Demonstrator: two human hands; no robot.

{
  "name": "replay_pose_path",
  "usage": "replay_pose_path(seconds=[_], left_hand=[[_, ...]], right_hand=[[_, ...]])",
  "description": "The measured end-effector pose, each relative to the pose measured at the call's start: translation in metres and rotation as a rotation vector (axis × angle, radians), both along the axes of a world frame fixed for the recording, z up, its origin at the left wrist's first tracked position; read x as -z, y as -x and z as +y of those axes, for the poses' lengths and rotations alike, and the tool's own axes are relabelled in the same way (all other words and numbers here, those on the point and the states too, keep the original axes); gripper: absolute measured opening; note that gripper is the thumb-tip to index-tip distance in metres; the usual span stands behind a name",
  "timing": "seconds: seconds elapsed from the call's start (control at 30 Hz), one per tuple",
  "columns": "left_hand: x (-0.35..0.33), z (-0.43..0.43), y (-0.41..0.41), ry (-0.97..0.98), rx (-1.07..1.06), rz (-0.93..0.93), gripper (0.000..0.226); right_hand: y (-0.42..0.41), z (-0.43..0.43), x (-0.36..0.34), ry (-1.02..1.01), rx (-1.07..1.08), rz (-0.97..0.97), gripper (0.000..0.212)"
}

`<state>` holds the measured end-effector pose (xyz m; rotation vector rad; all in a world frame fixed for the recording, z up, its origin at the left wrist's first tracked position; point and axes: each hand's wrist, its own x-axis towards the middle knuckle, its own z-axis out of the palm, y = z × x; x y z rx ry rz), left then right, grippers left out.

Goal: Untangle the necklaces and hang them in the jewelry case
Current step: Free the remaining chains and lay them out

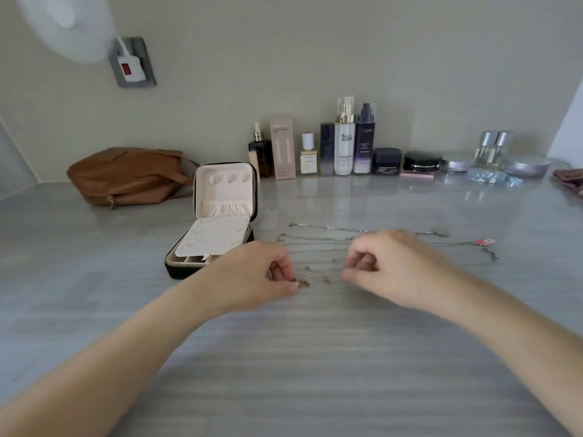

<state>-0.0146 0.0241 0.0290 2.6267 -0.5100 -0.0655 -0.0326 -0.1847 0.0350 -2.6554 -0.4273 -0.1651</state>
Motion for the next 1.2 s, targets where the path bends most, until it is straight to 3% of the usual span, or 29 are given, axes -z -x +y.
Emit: replay_pose_path(seconds=[0.1, 0.3, 0.43, 0.63, 0.83, 0.97, 1.2], left_hand=[[0.004, 0.002, 0.001, 0.041, 0.003, -0.061, 0.010], [0.009, 0.001, 0.002, 0.123, -0.040, -0.125, 0.008], [0.008, -0.005, 0.003, 0.310, 0.001, -0.060, 0.013], [0.003, -0.011, 0.009, 0.461, -0.018, 0.027, 0.018], [-0.004, -0.010, 0.012, 0.695, -0.056, 0.250, 0.027], [-0.004, -0.007, 0.011, 0.677, -0.088, 0.247, 0.024], [-0.003, -0.006, 0.011, 0.614, -0.061, 0.209, 0.019]], right_hand=[[-0.002, 0.017, 0.010, 0.012, -0.072, -0.016, 0.006], [-0.006, 0.028, 0.022, -0.007, -0.106, -0.104, 0.020], [-0.001, 0.035, 0.022, -0.161, -0.139, -0.091, 0.022], [0.001, 0.035, 0.014, -0.385, -0.116, -0.049, 0.005], [0.001, 0.029, 0.007, -0.646, -0.121, 0.052, 0.012], [0.002, 0.027, 0.002, -0.808, -0.062, 0.134, 0.014], [0.003, 0.022, -0.006, -0.900, -0.051, 0.249, 0.010]])
